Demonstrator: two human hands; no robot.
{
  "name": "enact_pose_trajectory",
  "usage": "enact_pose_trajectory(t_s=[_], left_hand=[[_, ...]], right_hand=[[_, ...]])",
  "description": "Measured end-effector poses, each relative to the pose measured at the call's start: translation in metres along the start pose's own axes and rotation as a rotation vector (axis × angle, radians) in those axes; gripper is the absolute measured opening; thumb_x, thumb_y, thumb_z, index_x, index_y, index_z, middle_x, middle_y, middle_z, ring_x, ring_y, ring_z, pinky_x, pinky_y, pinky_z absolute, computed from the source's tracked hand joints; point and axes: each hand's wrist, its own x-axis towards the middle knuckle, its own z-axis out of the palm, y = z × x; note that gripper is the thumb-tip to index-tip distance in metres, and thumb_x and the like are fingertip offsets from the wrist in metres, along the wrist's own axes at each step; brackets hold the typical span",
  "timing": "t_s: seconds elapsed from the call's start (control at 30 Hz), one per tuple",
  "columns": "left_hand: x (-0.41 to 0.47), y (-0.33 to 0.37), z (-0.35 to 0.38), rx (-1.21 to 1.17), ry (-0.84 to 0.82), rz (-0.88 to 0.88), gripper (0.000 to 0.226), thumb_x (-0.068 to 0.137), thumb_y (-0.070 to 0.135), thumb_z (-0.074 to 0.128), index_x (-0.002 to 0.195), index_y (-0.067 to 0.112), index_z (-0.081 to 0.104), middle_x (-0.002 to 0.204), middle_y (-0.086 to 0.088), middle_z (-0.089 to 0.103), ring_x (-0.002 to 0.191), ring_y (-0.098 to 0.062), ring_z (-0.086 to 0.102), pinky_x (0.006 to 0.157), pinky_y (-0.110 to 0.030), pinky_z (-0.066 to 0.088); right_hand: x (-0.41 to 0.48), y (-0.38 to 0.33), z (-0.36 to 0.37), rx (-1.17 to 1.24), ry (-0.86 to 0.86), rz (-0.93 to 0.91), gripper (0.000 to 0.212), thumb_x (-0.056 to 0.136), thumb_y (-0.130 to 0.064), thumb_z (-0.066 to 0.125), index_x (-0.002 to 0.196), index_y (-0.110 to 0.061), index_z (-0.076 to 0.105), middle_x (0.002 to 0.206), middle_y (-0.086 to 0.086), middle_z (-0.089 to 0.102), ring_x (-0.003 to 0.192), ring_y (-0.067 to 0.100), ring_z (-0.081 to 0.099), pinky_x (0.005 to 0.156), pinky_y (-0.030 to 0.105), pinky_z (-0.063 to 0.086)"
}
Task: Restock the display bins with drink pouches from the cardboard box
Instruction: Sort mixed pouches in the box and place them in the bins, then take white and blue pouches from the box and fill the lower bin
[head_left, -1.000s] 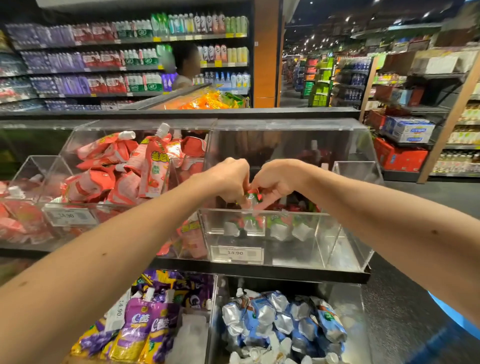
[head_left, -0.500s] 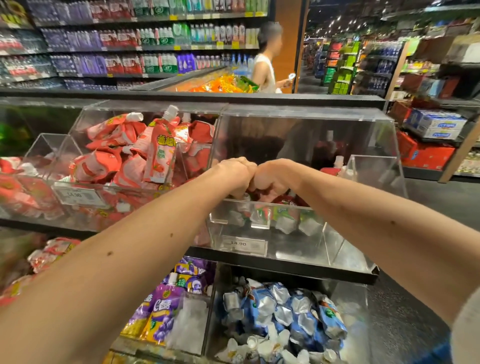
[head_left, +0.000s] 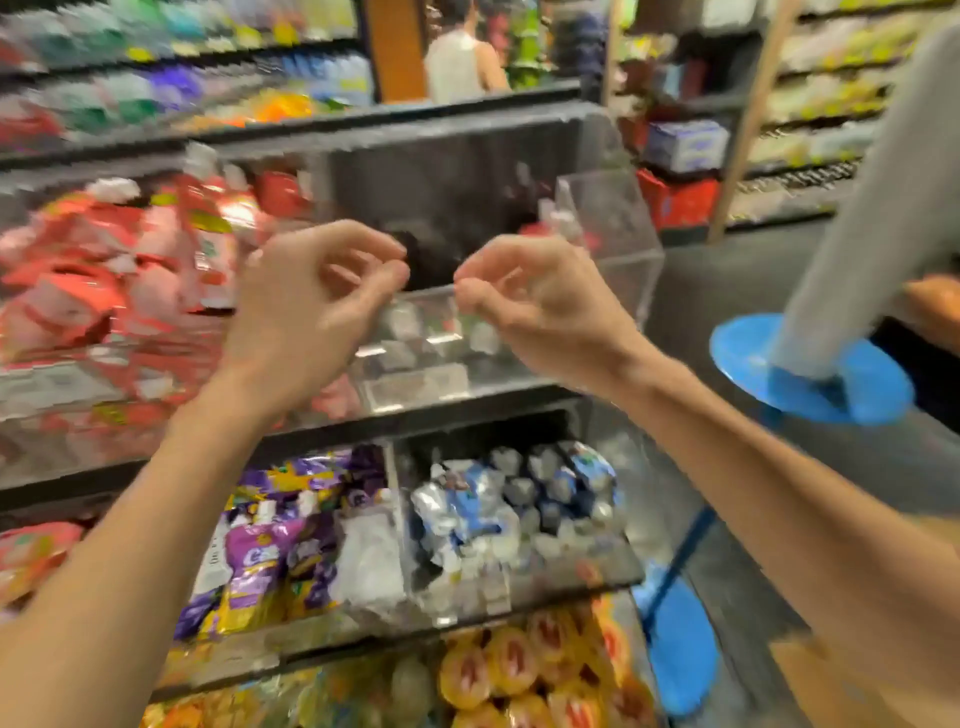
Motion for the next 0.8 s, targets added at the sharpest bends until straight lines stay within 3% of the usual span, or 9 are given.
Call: enact_pose_trajectory(t_s=[0.1, 0.27, 0.37, 0.47, 0.57, 0.67, 0.73, 0.8], left_hand=[[-0.062, 0.018, 0.049, -0.220, -0.014, -0.002, 0.004, 0.085, 0.039, 0.067, 0.087, 0.036, 0.067, 0.073, 0.004, 0.067, 0.060, -0.004, 0.054, 0.058, -0.018, 0.044], [-0.162, 0.074, 0.203, -0.415, -0.360, -0.060, 0.013, 0.084, 0.026, 0.070, 0.096, 0.028, 0.069, 0.081, 0.011, 0.069, 0.068, 0.002, 0.061, 0.065, -0.013, 0.046], [-0.212, 0.127, 0.299, -0.448, -0.610, -0.056, 0.013, 0.082, 0.031, 0.070, 0.093, 0.036, 0.068, 0.086, 0.018, 0.067, 0.077, 0.002, 0.062, 0.070, -0.019, 0.050], [-0.254, 0.194, 0.386, -0.482, -0.858, -0.004, 0.025, 0.082, 0.034, 0.067, 0.105, 0.027, 0.069, 0.097, 0.017, 0.064, 0.093, -0.003, 0.060, 0.077, -0.007, 0.042], [-0.290, 0.249, 0.468, -0.424, -1.103, 0.079, 0.041, 0.084, 0.039, 0.066, 0.116, 0.012, 0.069, 0.112, 0.005, 0.068, 0.104, -0.010, 0.062, 0.087, -0.008, 0.040], [-0.324, 0.280, 0.533, -0.246, -1.308, 0.066, 0.038, 0.088, 0.025, 0.071, 0.123, 0.009, 0.066, 0.121, -0.006, 0.069, 0.112, -0.022, 0.064, 0.093, -0.024, 0.044], [-0.339, 0.293, 0.565, -0.137, -1.401, 0.047, 0.037, 0.086, 0.027, 0.069, 0.119, 0.011, 0.067, 0.118, -0.008, 0.070, 0.112, -0.025, 0.064, 0.091, -0.030, 0.045], [-0.349, 0.300, 0.593, -0.072, -1.471, 0.071, 0.032, 0.086, 0.025, 0.068, 0.111, 0.007, 0.069, 0.112, -0.013, 0.071, 0.110, -0.028, 0.065, 0.088, -0.034, 0.046]], right_hand=[[-0.108, 0.026, -0.009, 0.076, 0.097, 0.169, 0.006, 0.088, -0.018, 0.068, 0.088, -0.016, 0.074, 0.077, -0.009, 0.071, 0.069, 0.006, 0.066, 0.067, 0.020, 0.052], [-0.286, 0.104, -0.033, 0.073, 0.245, 0.691, 0.005, 0.087, -0.024, 0.070, 0.091, -0.026, 0.071, 0.078, -0.019, 0.066, 0.072, -0.011, 0.060, 0.067, 0.014, 0.042], [-0.377, 0.135, -0.082, 0.071, 0.346, 0.941, 0.007, 0.090, -0.011, 0.070, 0.097, -0.011, 0.073, 0.086, 0.002, 0.070, 0.069, -0.013, 0.057, 0.065, 0.007, 0.040], [-0.461, 0.157, -0.148, 0.048, 0.464, 1.108, 0.015, 0.092, -0.004, 0.065, 0.106, -0.001, 0.070, 0.098, 0.004, 0.067, 0.079, -0.003, 0.057, 0.070, 0.001, 0.039], [-0.534, 0.186, -0.201, 0.000, 0.491, 1.274, 0.016, 0.096, -0.008, 0.061, 0.109, -0.002, 0.067, 0.102, 0.010, 0.068, 0.086, 0.012, 0.057, 0.067, 0.006, 0.039], [-0.597, 0.219, -0.227, -0.048, 0.496, 1.459, 0.016, 0.097, -0.016, 0.060, 0.107, -0.005, 0.066, 0.102, 0.011, 0.069, 0.098, 0.027, 0.063, 0.075, 0.028, 0.041], [-0.626, 0.241, -0.234, -0.051, 0.495, 1.578, 0.019, 0.095, -0.020, 0.061, 0.110, -0.008, 0.066, 0.107, 0.011, 0.069, 0.104, 0.029, 0.063, 0.079, 0.031, 0.041], [-0.646, 0.262, -0.236, -0.027, 0.476, 1.664, 0.009, 0.093, -0.021, 0.061, 0.099, -0.015, 0.065, 0.099, 0.010, 0.068, 0.100, 0.028, 0.064, 0.076, 0.030, 0.041]])
